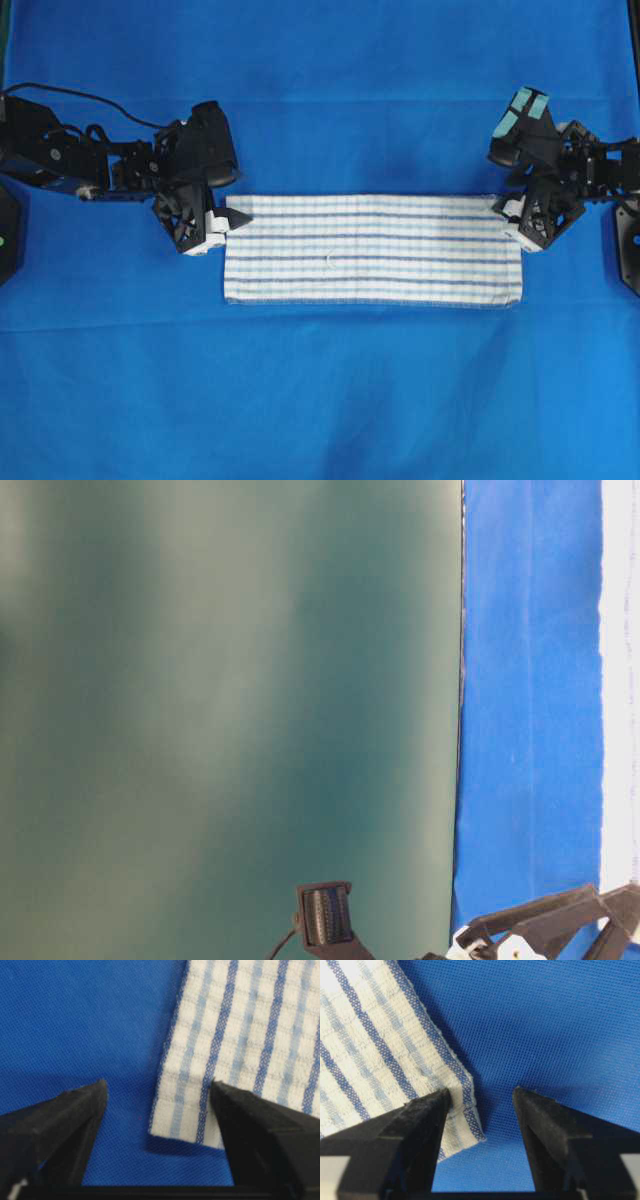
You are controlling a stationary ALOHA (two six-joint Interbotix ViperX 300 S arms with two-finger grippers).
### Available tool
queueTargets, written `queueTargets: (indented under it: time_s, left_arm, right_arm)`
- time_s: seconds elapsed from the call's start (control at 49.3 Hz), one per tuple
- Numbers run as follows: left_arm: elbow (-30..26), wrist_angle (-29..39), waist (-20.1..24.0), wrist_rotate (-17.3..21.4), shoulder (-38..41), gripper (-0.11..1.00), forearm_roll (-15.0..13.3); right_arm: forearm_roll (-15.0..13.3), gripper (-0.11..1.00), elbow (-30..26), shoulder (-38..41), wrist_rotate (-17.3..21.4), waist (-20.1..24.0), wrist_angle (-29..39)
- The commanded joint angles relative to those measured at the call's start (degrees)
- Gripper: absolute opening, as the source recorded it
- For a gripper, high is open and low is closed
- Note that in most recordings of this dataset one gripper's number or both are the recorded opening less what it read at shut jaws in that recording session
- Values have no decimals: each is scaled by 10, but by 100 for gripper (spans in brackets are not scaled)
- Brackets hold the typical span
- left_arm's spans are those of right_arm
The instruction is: Fold the blue towel.
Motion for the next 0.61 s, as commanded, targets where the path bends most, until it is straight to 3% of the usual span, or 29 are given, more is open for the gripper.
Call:
queueTargets:
  time_s: [0.0,0.081,0.203,0.264,0.588]
  left_arm:
    - [-8,18,-1,0,-3,66,-1]
    - [-11,40,-4,2,-2,44,-1]
    - [-17,65,-12,4,-1,12,1]
    - [-18,73,-13,10,-2,2,0]
    - [-32,114,-11,16,-63,2,0]
  right_arm:
    - [-1,56,-4,0,-2,-1,-1]
    - [-1,40,-4,-1,-4,-1,-1]
    - [-1,6,-4,-5,-7,-1,-2]
    - [-1,2,-4,-10,-8,-1,-2]
    - [-1,2,-11,-89,-7,-1,19]
